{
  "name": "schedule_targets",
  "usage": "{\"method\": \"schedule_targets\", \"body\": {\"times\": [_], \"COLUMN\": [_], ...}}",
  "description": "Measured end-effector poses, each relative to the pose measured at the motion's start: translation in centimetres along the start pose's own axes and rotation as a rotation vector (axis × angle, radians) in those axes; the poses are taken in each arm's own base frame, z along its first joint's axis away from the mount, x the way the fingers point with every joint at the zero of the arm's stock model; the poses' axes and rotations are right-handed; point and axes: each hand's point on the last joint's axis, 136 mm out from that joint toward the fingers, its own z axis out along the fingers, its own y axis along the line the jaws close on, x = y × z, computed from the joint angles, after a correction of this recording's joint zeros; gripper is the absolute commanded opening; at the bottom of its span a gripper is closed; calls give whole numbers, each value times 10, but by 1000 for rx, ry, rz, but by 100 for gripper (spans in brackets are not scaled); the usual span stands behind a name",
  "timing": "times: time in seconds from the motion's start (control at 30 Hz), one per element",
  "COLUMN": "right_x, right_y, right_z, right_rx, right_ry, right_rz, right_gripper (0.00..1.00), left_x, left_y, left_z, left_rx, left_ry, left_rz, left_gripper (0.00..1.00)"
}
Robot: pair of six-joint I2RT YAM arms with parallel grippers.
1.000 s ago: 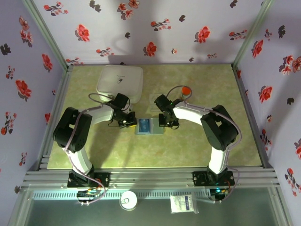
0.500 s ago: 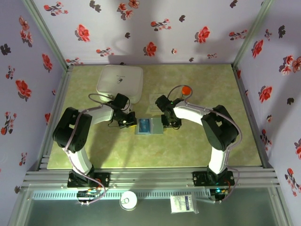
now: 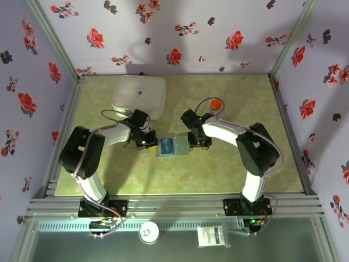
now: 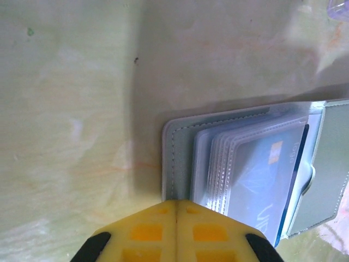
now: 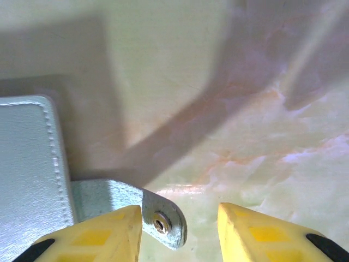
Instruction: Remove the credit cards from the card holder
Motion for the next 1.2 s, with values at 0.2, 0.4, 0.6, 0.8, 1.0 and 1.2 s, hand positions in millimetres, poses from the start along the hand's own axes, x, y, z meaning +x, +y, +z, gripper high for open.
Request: {"method": "schedule_targets", "body": {"times": [0.2, 0.4, 0.6, 0.8, 1.0, 1.2], "right_x": [-14, -20, -19, -12, -4, -9], "right_y": [15, 47, 88, 111, 122, 130], "right_z": [-38, -67, -71, -54, -38, -31], "right_rx": [-63, -176, -362, -484, -569, -613], "right_ry": [-71, -109, -83, -34, 16, 17], "right_rz": [-10, -38, -47, -37, -10, 4], "right_gripper": [43, 44, 44, 42, 34, 28], "left_x": [-6, -7, 0, 4, 6, 4], "left_y": [-13, -25, -34, -26, -18, -18], "left_z": [-19, -26, -19, -1, 5, 5], "left_rx": [19, 36, 43, 20, -10, -15], "left_ry": [-32, -52, -38, -4, 8, 2], "left_rz": [4, 15, 22, 4, -3, 13], "left_gripper": [22, 32, 32, 27, 22, 16]}}
